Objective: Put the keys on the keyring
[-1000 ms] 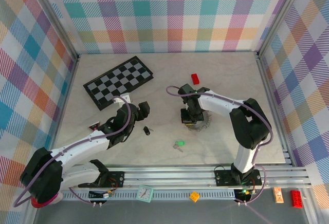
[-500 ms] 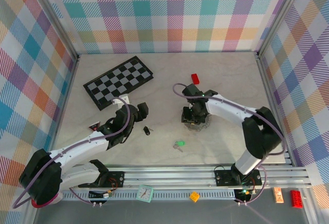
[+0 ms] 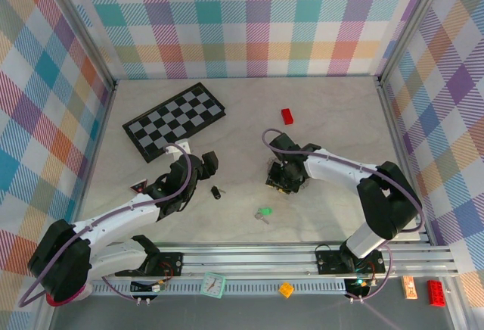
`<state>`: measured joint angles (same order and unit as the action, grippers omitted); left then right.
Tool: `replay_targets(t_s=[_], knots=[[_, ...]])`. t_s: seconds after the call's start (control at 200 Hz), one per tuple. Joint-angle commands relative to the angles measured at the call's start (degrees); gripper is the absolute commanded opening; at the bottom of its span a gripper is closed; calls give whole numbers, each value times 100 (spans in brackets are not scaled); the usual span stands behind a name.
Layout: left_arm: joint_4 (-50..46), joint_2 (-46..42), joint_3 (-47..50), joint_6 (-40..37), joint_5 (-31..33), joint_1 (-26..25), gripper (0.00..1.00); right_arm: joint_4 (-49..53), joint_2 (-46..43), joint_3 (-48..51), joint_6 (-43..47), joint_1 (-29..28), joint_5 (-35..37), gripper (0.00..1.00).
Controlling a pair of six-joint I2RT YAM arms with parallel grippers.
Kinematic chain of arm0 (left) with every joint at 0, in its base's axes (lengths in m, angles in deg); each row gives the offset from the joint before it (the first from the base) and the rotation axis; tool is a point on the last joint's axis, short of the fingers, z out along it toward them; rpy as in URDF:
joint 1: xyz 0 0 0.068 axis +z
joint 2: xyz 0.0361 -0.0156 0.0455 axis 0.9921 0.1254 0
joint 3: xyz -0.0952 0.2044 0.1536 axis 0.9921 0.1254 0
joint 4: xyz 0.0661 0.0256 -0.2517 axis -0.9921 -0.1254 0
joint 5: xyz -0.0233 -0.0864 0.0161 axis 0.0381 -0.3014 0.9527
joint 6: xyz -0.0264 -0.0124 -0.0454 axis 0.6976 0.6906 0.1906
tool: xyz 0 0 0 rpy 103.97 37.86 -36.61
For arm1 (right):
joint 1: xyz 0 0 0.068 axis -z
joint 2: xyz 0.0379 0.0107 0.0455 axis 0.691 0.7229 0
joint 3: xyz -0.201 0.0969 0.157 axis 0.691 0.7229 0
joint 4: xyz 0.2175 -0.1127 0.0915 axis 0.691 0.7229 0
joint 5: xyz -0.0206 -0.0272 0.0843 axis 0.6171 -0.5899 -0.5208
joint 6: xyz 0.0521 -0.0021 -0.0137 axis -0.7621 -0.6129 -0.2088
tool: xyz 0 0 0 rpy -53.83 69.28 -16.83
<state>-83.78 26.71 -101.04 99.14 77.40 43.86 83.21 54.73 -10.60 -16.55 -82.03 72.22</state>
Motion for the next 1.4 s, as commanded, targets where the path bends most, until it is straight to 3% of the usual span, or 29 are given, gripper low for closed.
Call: replay_targets(t_s=[0.0,0.52,1.015,1.16,1.395], knots=[[87,-119,91,74,109,-76,85,-249,127,121,-321,-35,105,32],[52,-187,102,81,141,-78,85,-539,483,168,-374,-42,300,28],[-10,-225,71,72,151,-74,85,-455,414,31,-121,-35,465,0],[-44,-258,69,74,159,-74,85,-335,386,-31,206,-35,491,0],[-149,-364,85,75,217,-71,85,332,512,-489,1594,-52,477,0]])
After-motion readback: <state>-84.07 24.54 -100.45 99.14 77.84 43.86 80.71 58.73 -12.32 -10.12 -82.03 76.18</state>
